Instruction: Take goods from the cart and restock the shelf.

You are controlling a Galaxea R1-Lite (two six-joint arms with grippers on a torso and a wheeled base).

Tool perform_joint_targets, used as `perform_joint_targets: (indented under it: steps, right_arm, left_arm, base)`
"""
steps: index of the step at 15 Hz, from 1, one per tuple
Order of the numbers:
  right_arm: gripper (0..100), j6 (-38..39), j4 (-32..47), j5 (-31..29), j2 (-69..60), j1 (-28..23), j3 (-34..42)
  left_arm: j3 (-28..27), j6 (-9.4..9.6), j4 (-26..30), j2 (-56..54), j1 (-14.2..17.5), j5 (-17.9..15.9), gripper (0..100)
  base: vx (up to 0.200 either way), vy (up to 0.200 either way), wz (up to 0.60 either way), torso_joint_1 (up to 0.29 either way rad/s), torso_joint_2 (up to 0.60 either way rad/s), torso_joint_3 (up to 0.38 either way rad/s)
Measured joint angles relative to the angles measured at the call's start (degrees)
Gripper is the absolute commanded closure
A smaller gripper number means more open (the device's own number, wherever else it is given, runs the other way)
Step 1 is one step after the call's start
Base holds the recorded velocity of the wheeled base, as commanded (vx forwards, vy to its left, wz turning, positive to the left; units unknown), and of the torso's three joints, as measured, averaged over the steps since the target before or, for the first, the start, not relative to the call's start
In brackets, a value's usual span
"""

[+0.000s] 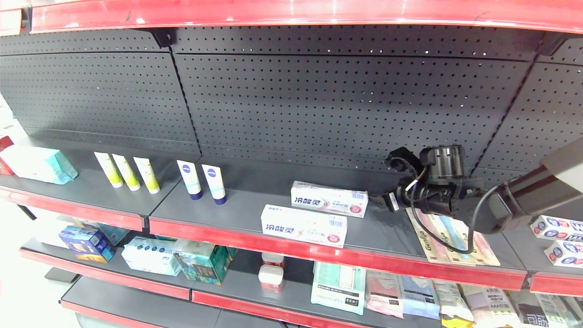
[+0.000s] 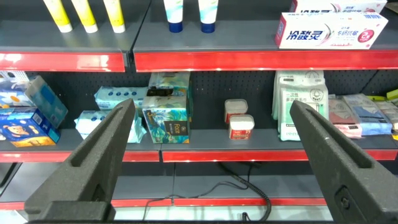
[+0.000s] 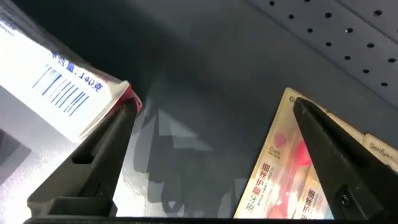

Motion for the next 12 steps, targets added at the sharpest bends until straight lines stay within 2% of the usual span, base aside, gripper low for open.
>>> perform_joint_targets:
  steps: [12]
  right_arm:
    - [0, 0.8, 0.0, -0.4, 0.7, 1.8, -1.5]
  left_arm:
    - [0.0, -0.02, 0.0, 0.0, 0.0, 0.0, 0]
  base:
    - [0.0, 0.0, 0.0, 0.0, 0.0, 0.0]
